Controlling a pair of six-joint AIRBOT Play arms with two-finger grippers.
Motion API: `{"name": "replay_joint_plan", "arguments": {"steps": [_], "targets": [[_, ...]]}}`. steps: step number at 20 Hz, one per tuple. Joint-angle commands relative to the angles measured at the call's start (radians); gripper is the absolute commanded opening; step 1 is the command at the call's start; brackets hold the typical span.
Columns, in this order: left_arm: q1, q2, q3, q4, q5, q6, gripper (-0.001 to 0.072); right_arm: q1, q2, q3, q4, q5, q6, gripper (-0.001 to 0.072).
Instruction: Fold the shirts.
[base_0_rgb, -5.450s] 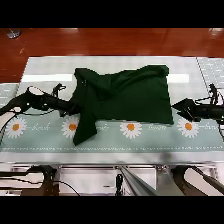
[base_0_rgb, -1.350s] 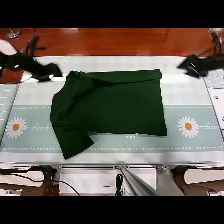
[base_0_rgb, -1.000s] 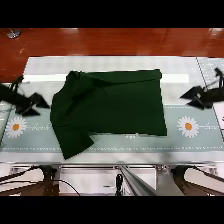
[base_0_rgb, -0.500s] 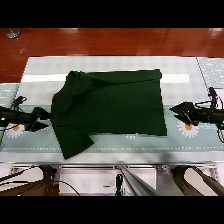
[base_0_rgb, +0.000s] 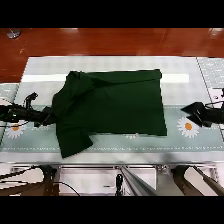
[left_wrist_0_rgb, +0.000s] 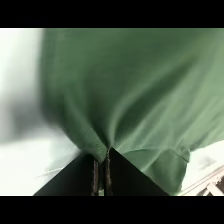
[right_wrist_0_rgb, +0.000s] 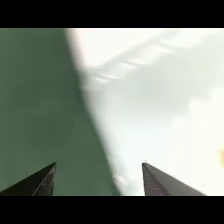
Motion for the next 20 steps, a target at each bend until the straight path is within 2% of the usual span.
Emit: {"name": "replay_joint_plan", "arguments": {"steps": [1,4,8,13,14,15,16,18,20], "targets": [[-0.005,-0.002,0.019,-0.018,-0.039,0.022,0.0023,0.022,0.001,-0.055,-0.204,0.077,0.1,0.0604],[-0.005,-0.002,0.018,-0.018,-0.039,0.022,0.0023,0.122,-0.012,-0.079,-0.178,0.087,0.105,0.0604],[-0.006,-0.002,0.018,-0.018,-0.038,0.022,0.0023,0.269,-0.152,-0.078,-0.136,0.098,0.101,0.0604],[-0.005,-0.002,0.018,-0.018,-0.036,0.022,0.0023,0.4,-0.24,-0.053,0.06,-0.09,0.093,0.0603],[-0.006,-0.002,0.018,-0.018,-0.037,0.021,0.0023,0.428,-0.253,-0.038,0.099,-0.115,0.092,0.049],[-0.005,-0.001,0.018,-0.023,-0.039,0.02,0.0023,0.455,-0.263,-0.014,0.124,-0.116,0.068,0.019],[-0.005,0.003,0.019,-0.035,-0.042,0.019,0.0023,0.48,-0.265,0.024,0.145,-0.106,0.02,0.0028],[-0.005,0.031,0.049,-0.105,-0.053,0.019,0.0022,0.492,-0.264,0.175,0.145,-0.037,0.018,0.0028],[-0.006,0.101,0.138,-0.294,-0.052,0.034,0.0021,0.488,-0.264,0.417,0.132,0.041,0.042,0.0027]]}}
